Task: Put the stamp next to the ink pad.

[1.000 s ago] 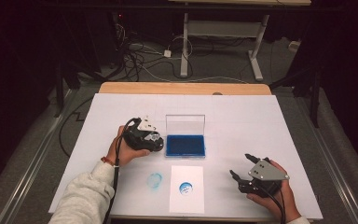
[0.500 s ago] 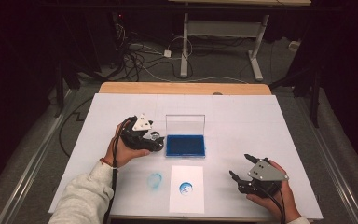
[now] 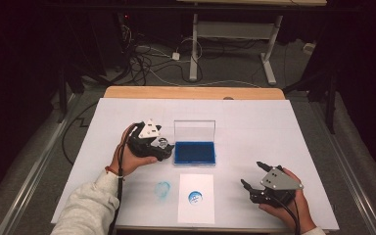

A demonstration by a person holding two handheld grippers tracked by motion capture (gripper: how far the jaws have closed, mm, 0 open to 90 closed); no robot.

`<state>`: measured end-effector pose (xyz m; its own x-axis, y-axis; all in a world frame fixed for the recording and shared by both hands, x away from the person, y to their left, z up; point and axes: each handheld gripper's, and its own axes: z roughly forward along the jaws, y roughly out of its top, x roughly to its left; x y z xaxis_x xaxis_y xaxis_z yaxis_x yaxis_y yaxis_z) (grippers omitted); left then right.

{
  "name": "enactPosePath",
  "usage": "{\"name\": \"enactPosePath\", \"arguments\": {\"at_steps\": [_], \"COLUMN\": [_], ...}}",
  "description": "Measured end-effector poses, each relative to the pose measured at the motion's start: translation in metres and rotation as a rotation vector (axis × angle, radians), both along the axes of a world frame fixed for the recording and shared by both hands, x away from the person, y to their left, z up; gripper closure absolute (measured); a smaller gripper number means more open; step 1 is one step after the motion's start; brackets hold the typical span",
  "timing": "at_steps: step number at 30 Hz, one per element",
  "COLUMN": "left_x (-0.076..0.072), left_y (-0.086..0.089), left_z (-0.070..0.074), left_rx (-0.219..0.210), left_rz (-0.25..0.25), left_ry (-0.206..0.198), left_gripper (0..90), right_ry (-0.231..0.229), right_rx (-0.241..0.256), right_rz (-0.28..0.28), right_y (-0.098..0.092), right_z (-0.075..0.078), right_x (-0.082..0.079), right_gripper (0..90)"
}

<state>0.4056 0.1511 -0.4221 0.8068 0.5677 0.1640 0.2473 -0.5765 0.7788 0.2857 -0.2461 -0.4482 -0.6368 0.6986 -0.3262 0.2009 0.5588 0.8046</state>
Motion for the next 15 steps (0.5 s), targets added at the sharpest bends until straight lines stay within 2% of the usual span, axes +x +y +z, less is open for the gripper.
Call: {"name": "enactPosePath", "arguments": {"at_steps": [11, 15], "left_x": [-0.011, -0.015], "left_y": [0.0, -0.002], "left_z": [0.01, 0.013], "left_rx": [-0.013, 0.007], "left_rz": [0.013, 0.007], "left_ry": [-0.087, -0.108], "left_gripper": [16.1, 16.1], "right_ry": [-0.014, -0.02], "right_rx": [0.01, 0.024], "right_rz": [-0.011, -0.029], "right_y": [-0.001, -0.002], "right_z": [0.002, 0.003], "right_x": [-0.001, -0.001], "right_gripper": [24.4, 21.6]}}
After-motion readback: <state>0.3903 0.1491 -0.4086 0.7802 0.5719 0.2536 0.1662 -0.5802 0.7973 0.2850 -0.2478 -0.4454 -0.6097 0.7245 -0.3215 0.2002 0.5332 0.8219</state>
